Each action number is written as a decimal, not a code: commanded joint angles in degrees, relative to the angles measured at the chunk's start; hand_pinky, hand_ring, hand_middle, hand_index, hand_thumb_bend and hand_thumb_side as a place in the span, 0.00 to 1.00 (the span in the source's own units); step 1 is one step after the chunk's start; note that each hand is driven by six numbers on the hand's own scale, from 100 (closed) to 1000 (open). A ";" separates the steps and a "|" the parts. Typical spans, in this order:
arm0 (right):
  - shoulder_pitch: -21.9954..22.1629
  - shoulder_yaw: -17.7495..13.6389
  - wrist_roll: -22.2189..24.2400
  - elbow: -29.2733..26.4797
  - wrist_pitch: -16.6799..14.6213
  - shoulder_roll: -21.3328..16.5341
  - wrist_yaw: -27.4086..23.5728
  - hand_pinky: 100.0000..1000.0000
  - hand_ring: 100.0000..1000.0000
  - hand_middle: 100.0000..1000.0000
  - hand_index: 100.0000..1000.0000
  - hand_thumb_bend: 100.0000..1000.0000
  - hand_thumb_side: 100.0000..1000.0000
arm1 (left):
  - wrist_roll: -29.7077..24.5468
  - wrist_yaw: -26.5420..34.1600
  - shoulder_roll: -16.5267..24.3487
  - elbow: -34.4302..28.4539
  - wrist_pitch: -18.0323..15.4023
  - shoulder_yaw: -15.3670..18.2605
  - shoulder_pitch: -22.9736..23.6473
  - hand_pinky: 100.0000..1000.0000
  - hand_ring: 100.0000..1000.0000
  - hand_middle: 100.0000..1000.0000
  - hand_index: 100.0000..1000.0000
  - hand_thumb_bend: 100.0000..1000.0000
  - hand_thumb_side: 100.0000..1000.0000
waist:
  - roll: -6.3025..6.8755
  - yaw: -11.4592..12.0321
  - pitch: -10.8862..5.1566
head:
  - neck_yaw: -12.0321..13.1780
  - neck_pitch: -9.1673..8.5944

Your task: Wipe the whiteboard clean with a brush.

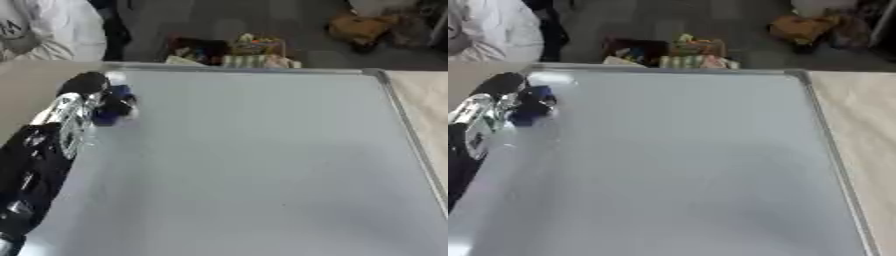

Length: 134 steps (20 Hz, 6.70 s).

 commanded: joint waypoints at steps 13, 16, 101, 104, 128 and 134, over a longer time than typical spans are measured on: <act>-0.39 -0.81 -0.41 -0.96 0.43 -1.47 -0.28 0.82 0.77 0.76 0.85 0.00 1.00 | -3.74 5.70 -0.63 -2.59 -6.13 -4.88 1.42 0.24 0.40 0.32 0.37 0.00 0.64 | -0.24 0.35 -1.87 | 0.09 0.18; -0.42 -0.81 -0.41 -0.96 0.45 -1.47 -0.33 0.82 0.77 0.76 0.85 0.00 1.00 | -4.47 6.34 -1.01 -3.70 -7.43 -6.07 1.42 0.24 0.40 0.32 0.38 0.00 0.64 | -0.20 0.29 -1.96 | 0.13 0.18; 0.77 -0.65 -0.13 -0.96 1.04 -1.35 -2.02 0.81 0.77 0.75 0.85 0.00 1.00 | -8.00 25.00 1.41 -48.13 -21.58 -37.48 15.53 0.22 0.39 0.31 0.39 0.00 0.60 | 0.29 5.71 -9.15 | -9.28 7.19; 0.75 -0.64 -0.10 -0.96 1.04 -1.33 -2.04 0.81 0.77 0.75 0.85 0.00 1.00 | -8.93 26.01 1.63 -47.96 -22.20 -38.33 15.72 0.23 0.40 0.32 0.39 0.00 0.61 | 0.28 5.57 -9.12 | -9.27 7.16; 0.63 -0.64 -0.20 -0.96 1.03 -1.39 -2.09 0.81 0.77 0.75 0.85 0.00 1.00 | -11.29 24.65 2.51 -49.68 -36.29 -39.21 16.13 0.56 0.77 0.74 0.82 0.44 0.84 | -0.30 5.66 -9.34 | -13.38 9.19; 0.63 -0.64 -0.22 -0.96 1.00 -1.35 -2.11 0.81 0.77 0.75 0.85 0.00 1.00 | -16.31 23.13 1.83 -47.95 -35.95 -38.55 16.10 0.63 0.82 0.76 0.85 0.48 0.91 | -0.31 5.54 -9.39 | -12.85 8.83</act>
